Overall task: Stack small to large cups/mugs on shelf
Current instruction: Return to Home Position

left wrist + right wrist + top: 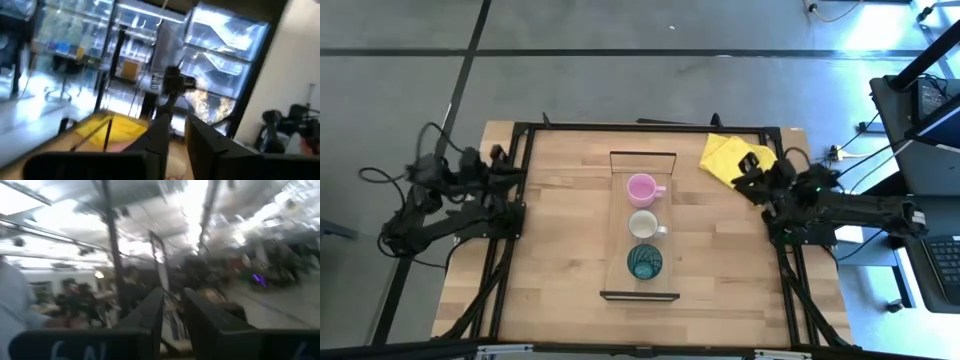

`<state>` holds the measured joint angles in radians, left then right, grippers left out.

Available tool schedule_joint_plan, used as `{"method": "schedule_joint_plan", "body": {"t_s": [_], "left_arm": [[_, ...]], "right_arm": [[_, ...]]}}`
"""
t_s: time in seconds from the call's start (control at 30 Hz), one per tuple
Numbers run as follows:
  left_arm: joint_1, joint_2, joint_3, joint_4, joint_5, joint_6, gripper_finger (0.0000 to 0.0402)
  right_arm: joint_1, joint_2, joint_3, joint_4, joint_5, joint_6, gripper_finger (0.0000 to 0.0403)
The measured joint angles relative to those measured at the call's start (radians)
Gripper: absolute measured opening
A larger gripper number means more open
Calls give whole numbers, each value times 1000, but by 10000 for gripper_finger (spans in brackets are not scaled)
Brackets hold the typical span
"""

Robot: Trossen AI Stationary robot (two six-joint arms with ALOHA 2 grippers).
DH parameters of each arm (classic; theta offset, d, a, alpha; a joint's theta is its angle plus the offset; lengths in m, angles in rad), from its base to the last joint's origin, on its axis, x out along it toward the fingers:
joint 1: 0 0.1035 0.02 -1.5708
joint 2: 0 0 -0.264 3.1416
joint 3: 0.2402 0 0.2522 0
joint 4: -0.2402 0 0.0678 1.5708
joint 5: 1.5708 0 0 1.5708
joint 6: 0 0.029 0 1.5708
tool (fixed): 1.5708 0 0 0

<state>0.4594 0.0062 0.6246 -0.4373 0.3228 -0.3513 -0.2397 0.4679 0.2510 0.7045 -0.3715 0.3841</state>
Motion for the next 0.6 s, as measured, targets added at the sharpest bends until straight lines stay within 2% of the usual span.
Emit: {"method": "schedule_joint_plan", "body": {"t_s": [0.1,0.2,0.37,0.43,0.53,0.6], "left_arm": [[-2,3,-30,-153,2,-36,55],[-1,-5,-33,-208,-19,-34,55],[-1,-2,-44,-392,-67,-12,55],[-1,-1,-60,-481,-94,-67,55],[-1,-2,-70,-627,-144,-242,55],[-1,2,-87,-630,-133,-302,53]], "right_arm": [[-5,-95,-122,18,61,-8,78],[-3,-169,-240,96,74,-24,78],[-7,-242,-234,-93,33,-134,78],[-11,-257,-245,-163,43,-146,78],[-11,-265,-244,-272,121,-17,78],[-11,-260,-244,-384,130,110,78]]}}
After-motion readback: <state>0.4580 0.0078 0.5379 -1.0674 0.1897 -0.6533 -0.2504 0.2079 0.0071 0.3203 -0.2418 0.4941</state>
